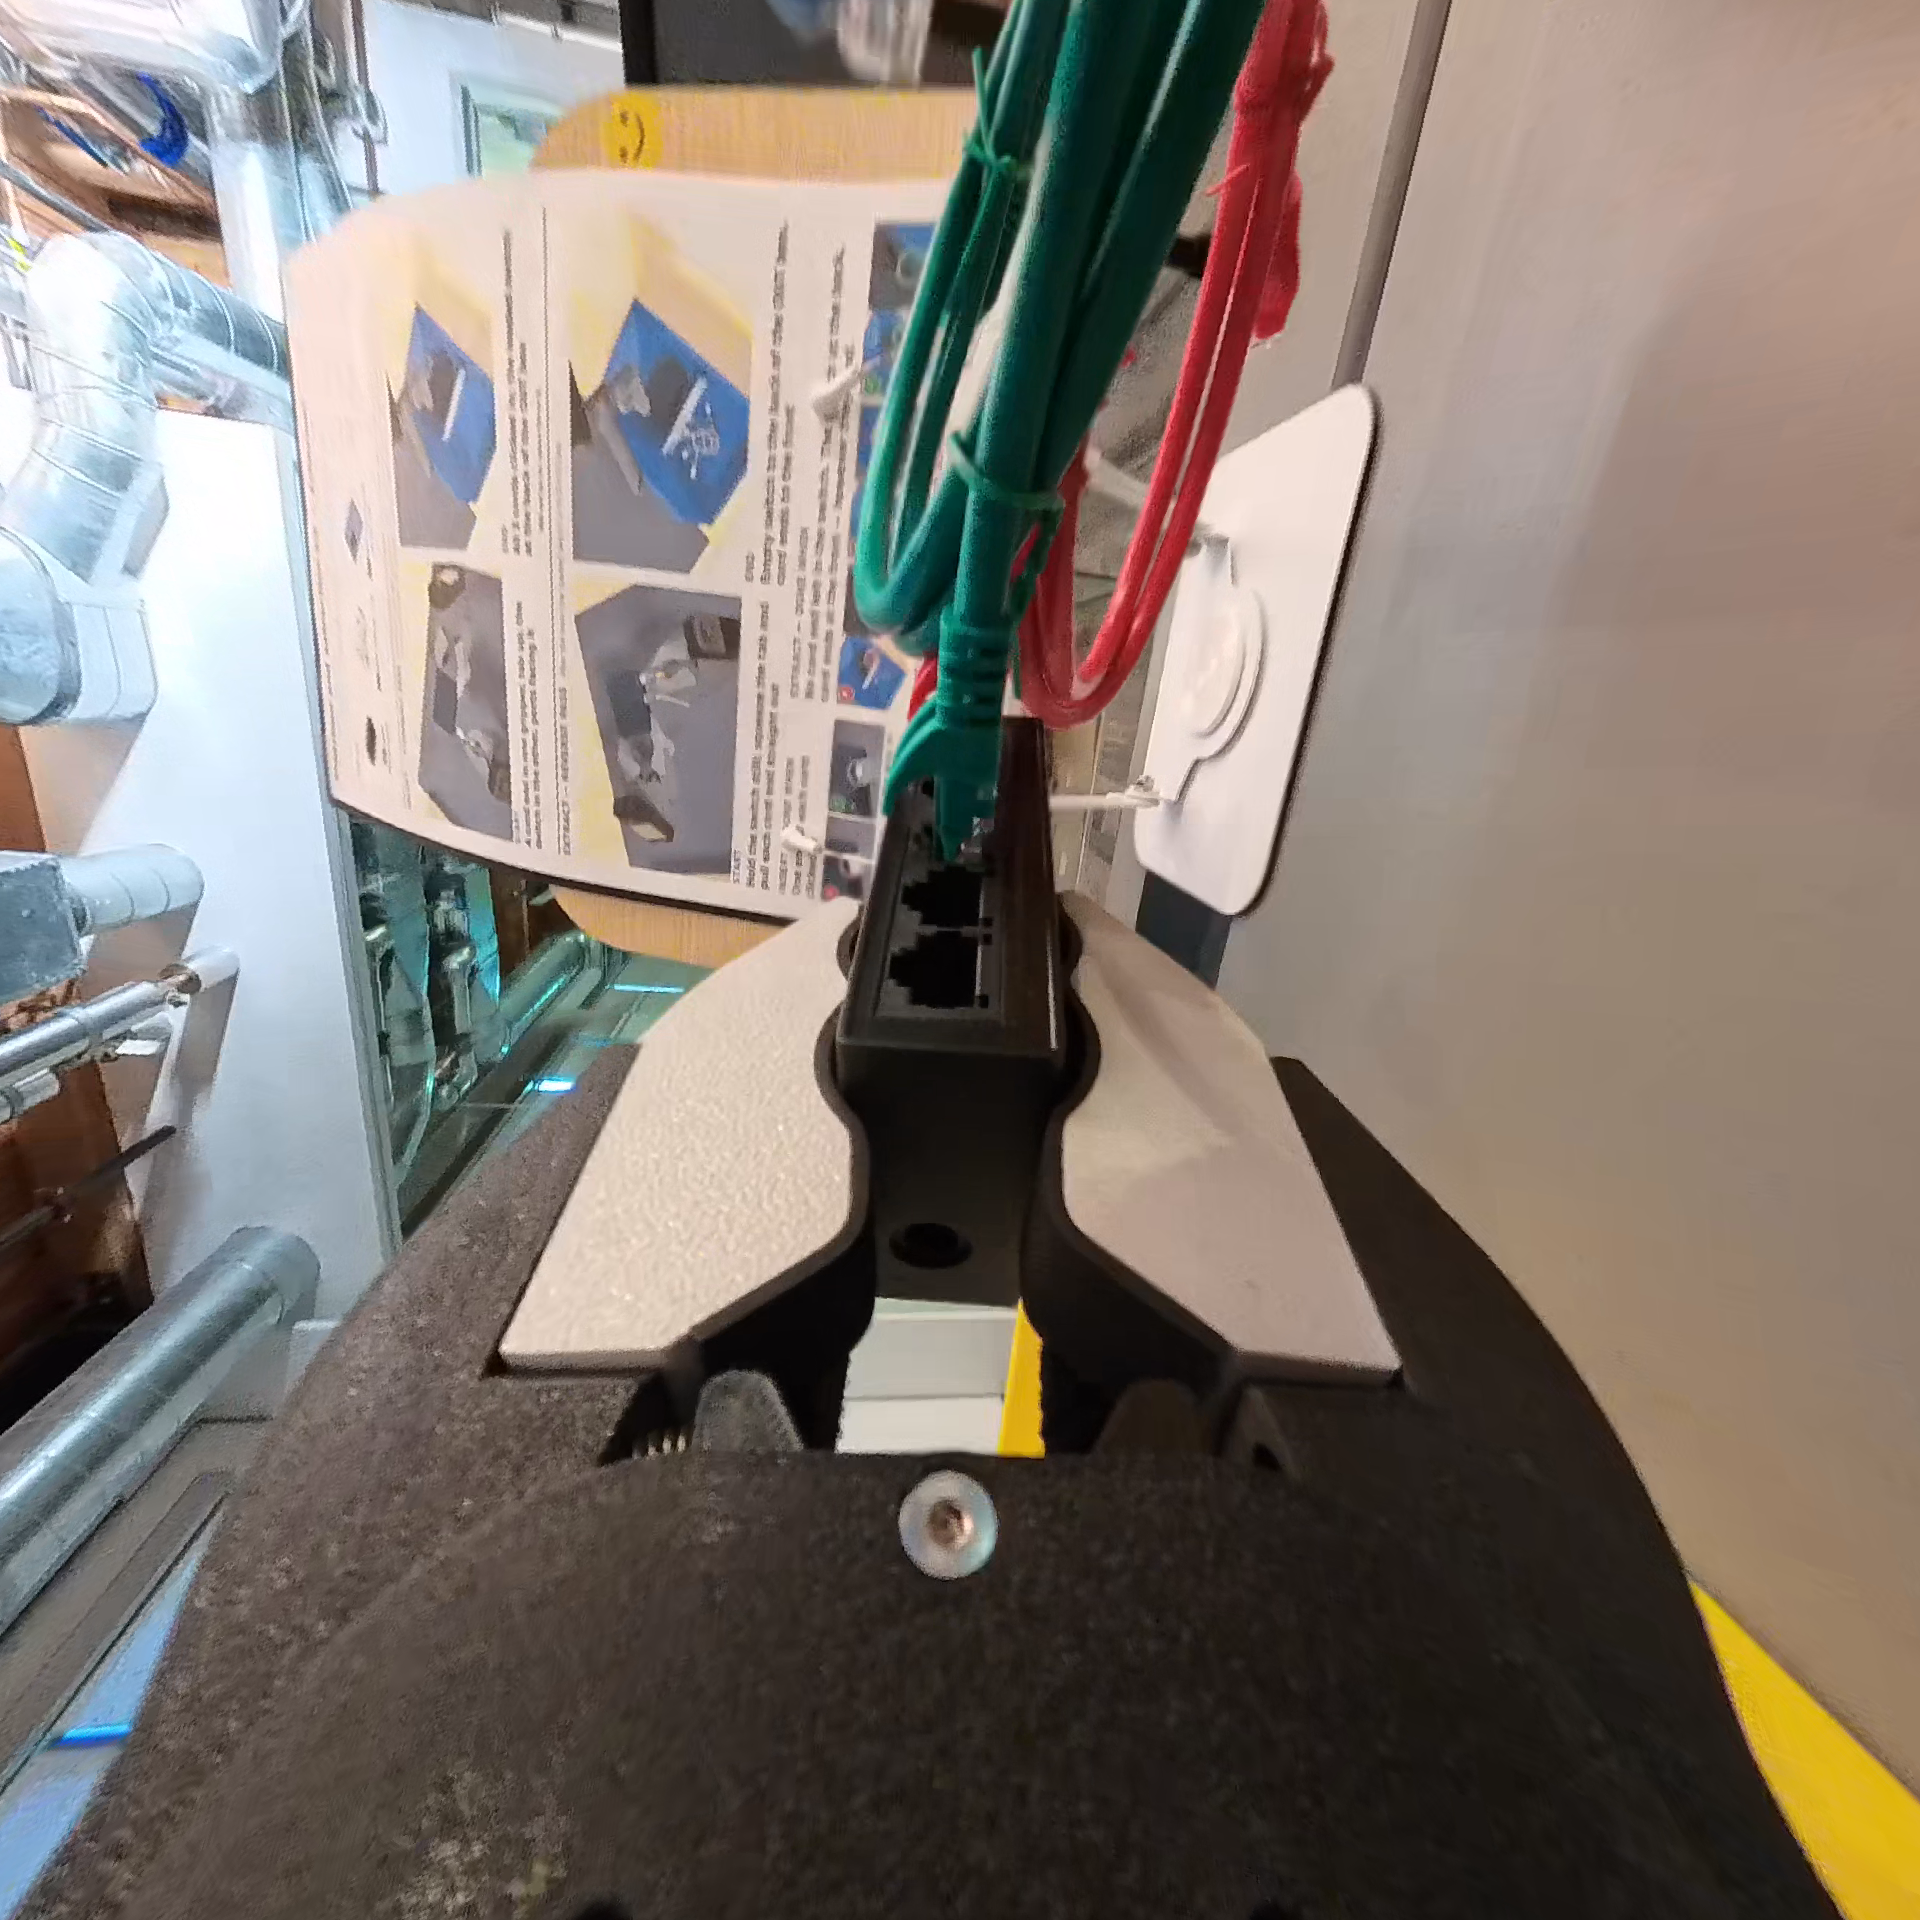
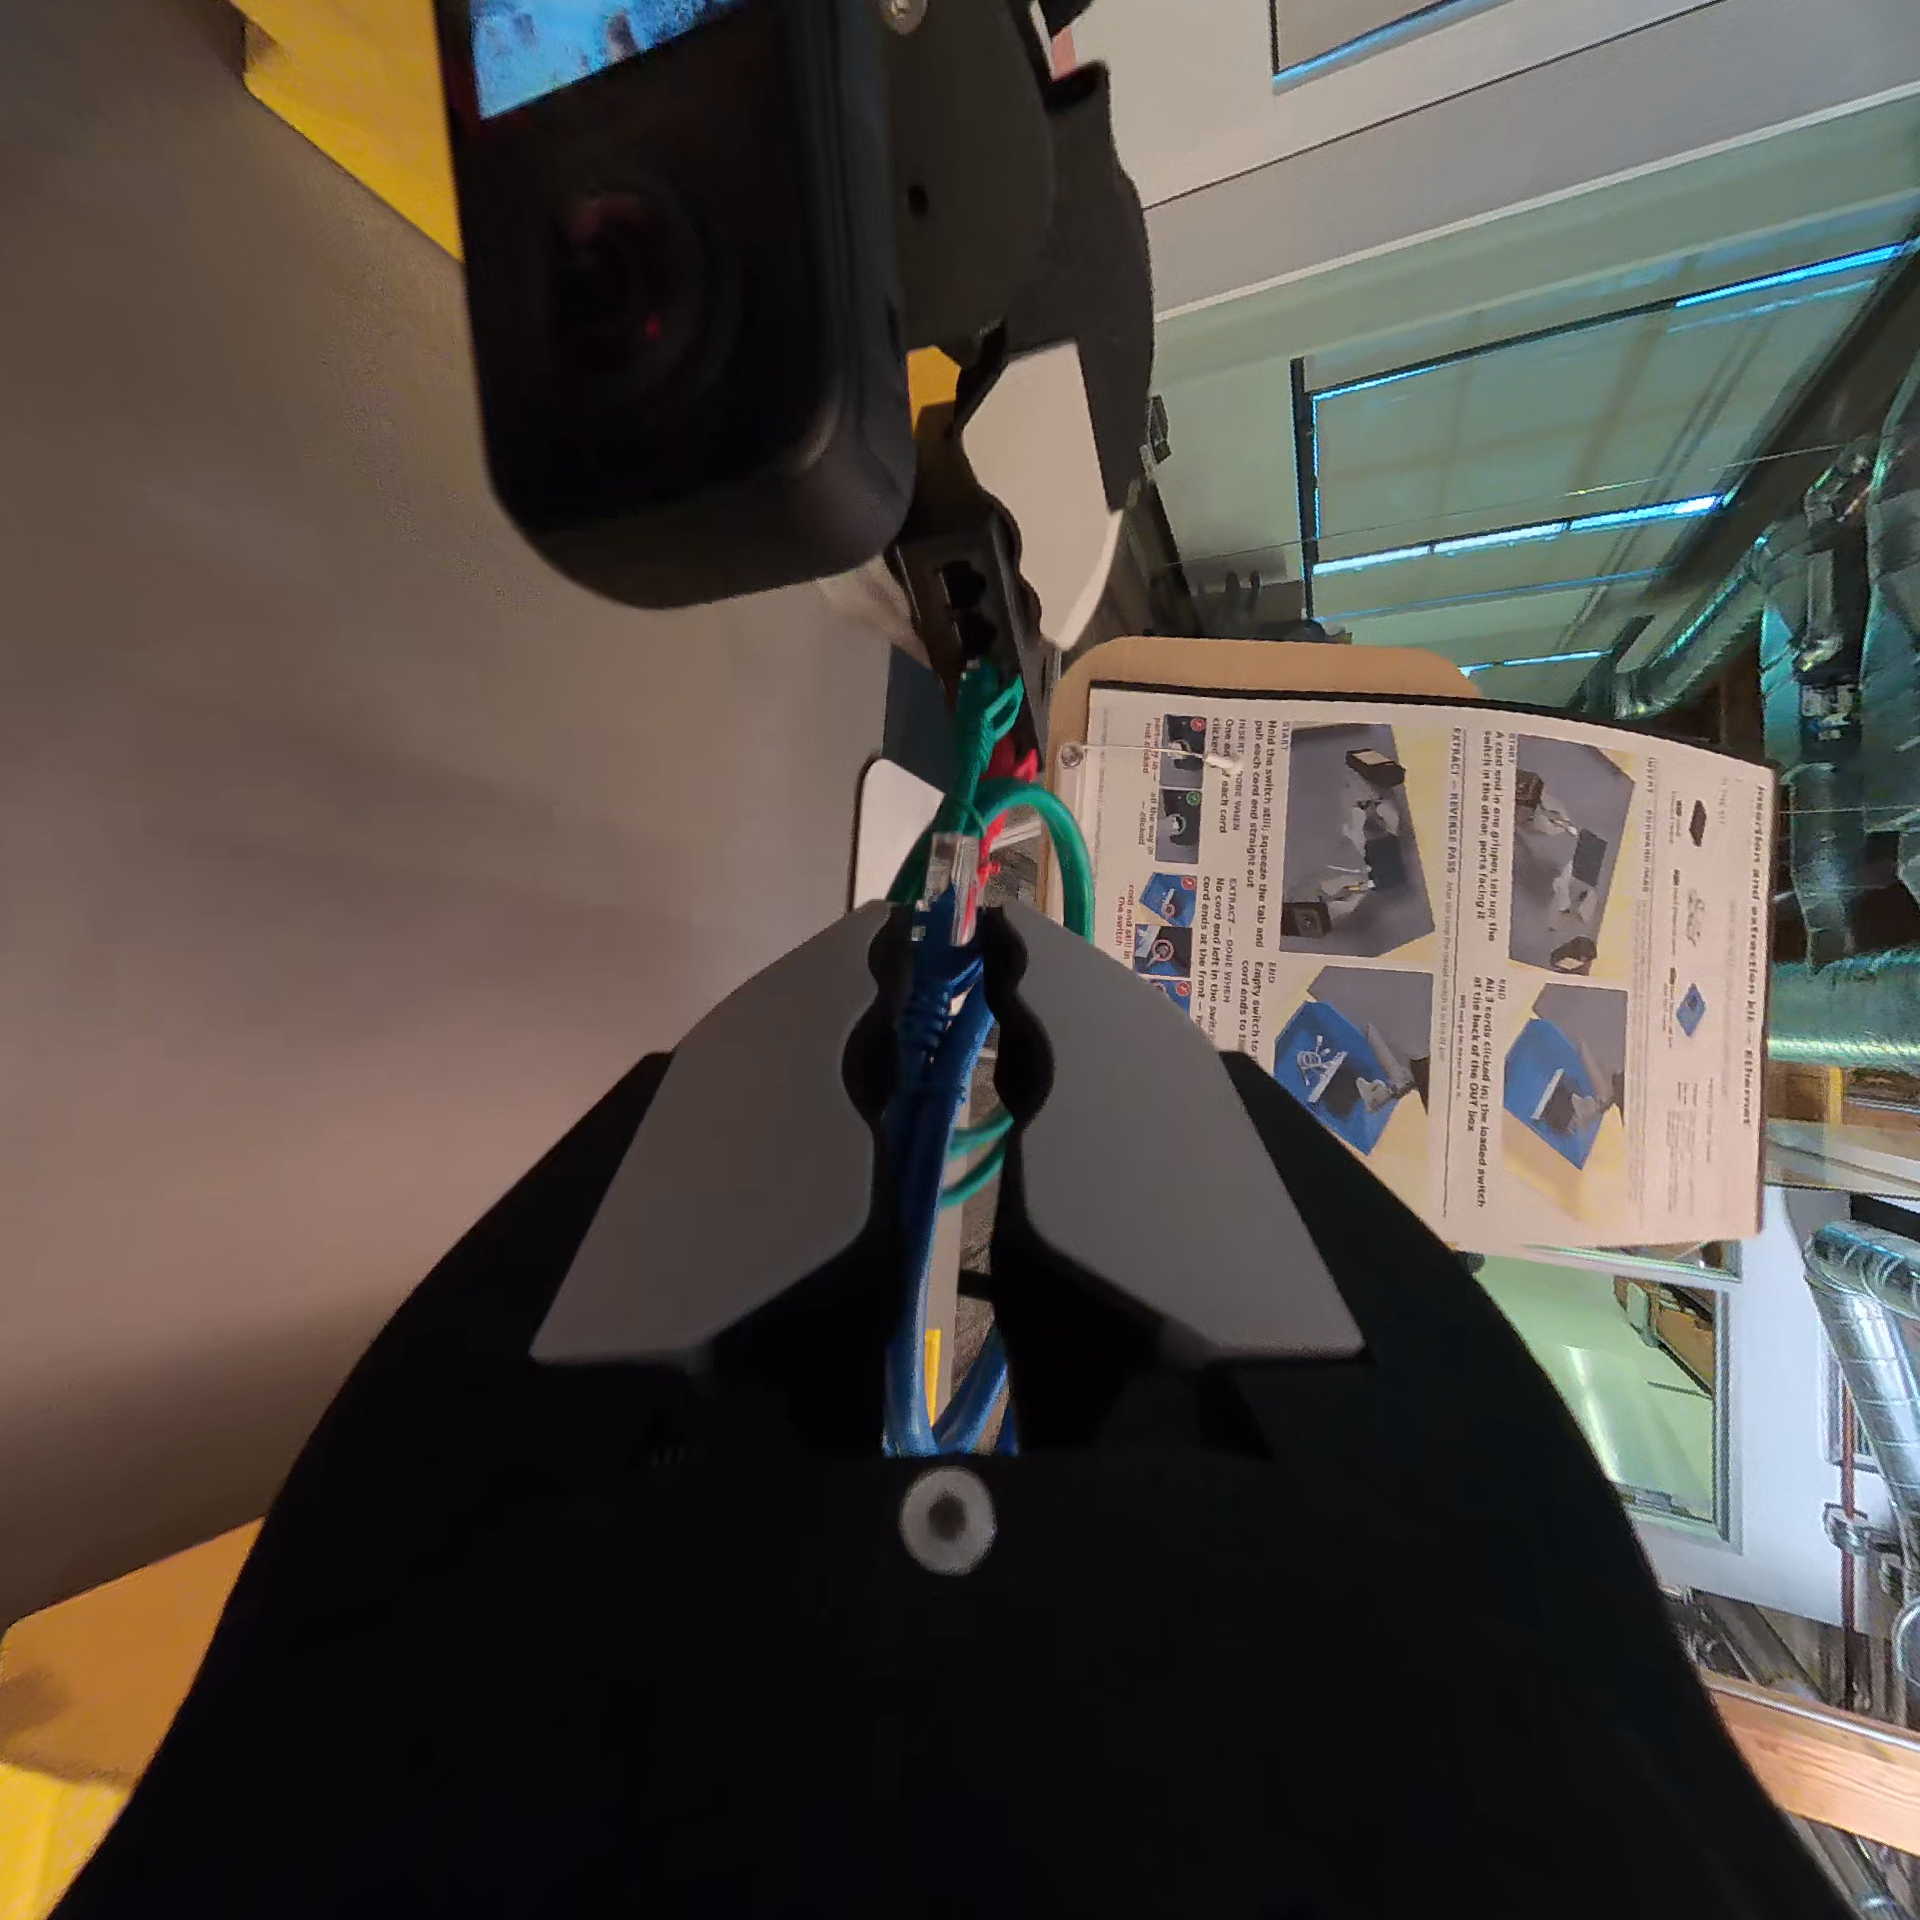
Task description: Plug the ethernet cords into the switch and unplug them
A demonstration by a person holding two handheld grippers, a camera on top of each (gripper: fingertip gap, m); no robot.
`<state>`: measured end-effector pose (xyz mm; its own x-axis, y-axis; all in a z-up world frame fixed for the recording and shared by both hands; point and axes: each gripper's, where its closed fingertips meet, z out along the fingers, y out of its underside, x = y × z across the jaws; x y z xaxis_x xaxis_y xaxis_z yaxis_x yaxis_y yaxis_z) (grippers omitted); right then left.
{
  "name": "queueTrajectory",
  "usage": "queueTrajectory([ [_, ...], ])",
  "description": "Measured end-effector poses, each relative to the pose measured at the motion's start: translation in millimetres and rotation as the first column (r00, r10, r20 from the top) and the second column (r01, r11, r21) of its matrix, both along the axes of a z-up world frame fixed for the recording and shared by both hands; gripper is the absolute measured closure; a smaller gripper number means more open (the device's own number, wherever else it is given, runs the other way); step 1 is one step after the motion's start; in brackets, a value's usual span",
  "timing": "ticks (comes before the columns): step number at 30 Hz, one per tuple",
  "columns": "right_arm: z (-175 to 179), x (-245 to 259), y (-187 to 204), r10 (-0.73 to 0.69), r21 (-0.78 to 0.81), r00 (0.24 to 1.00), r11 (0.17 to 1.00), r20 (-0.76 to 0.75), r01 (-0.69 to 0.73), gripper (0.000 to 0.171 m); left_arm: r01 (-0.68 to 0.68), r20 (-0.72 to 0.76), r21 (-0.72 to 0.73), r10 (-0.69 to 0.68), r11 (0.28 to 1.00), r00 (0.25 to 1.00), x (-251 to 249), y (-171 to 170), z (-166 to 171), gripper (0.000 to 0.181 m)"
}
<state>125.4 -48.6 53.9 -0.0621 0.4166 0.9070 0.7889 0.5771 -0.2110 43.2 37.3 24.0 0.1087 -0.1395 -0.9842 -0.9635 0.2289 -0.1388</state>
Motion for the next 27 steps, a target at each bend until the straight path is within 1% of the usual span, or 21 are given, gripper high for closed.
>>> queueTrajectory([
  [3, 6.2, 12.2, 1.2, -0.034, 0.005, 0.999, 0.999, 0.007, 0.034, 0.156, -0.057, 0.002, -0.019, 0.057, 0.998, 0.998, -17.5, 8.7, 1.9, 0.151],
  [5, 12.2, 32.1, 5.9, -0.095, -0.005, 0.995, 0.995, 0.015, 0.096, 0.156, -0.094, 0.01, -0.019, 0.094, 0.995, 0.996, -30.1, 13.6, 6.2, 0.151],
  [8, 17.6, 78.2, 12.8, -0.221, -0.107, 0.975, 0.969, 0.007, 0.221, 0.156, -0.121, 0.034, -0.019, 0.121, 0.993, 0.992, -42.1, 16.3, 13.9, 0.151],
  [10, 13.9, 110.2, 14.1, -0.292, -0.215, 0.956, 0.934, 0.006, 0.286, 0.156, -0.117, 0.054, -0.018, 0.118, 0.993, 0.992, -44.6, 15.5, 18.8, 0.151],
  [12, 6.0, 133.0, 9.9, -0.311, -0.338, 0.95, 0.895, -0.002, 0.292, 0.156, -0.113, 0.068, -0.011, 0.113, 0.994, 0.991, -45.1, 14.0, 23.6, 0.151],
  [14, -2.5, 152.2, 6.0, -0.344, -0.462, 0.939, 0.835, -0.012, 0.3, 0.156, -0.11, 0.074, -0.006, 0.11, 0.994, 0.991, -44.5, 12.4, 26.4, 0.151],
  [16, -7.2, 169.3, 6.6, -0.383, -0.52, 0.923, 0.792, -0.018, 0.319, 0.156, -0.105, 0.076, -0.006, 0.105, 0.994, 0.992, -43.4, 11.1, 27.3, 0.151],
  [19, -11.8, 182.7, 4.8, -0.406, -0.605, 0.912, 0.739, -0.051, 0.296, 0.156, -0.103, 0.074, -0.005, 0.103, 0.995, 0.992, -42.0, 10.6, 27.0, 0.151],
  [20, -16.9, 185.4, 1.4, -0.409, -0.649, 0.912, 0.706, -0.044, 0.285, 0.156, -0.104, 0.071, -0.006, 0.104, 0.995, 0.992, -41.6, 10.6, 26.4, 0.151],
  [24, -40.9, 207.9, 9.8, -0.496, -0.716, 0.867, 0.589, 0.046, 0.375, 0.156, -0.103, 0.064, -0.012, 0.104, 0.995, 0.993, -40.4, 11.6, 23.2, 0.151],
  [27, -56.3, 213.8, 18.8, -0.51, -0.746, 0.856, 0.537, 0.086, 0.395, 0.156, -0.103, 0.069, -0.023, 0.104, 0.994, 0.992, -40.7, 12.4, 21.9, 0.151],
])
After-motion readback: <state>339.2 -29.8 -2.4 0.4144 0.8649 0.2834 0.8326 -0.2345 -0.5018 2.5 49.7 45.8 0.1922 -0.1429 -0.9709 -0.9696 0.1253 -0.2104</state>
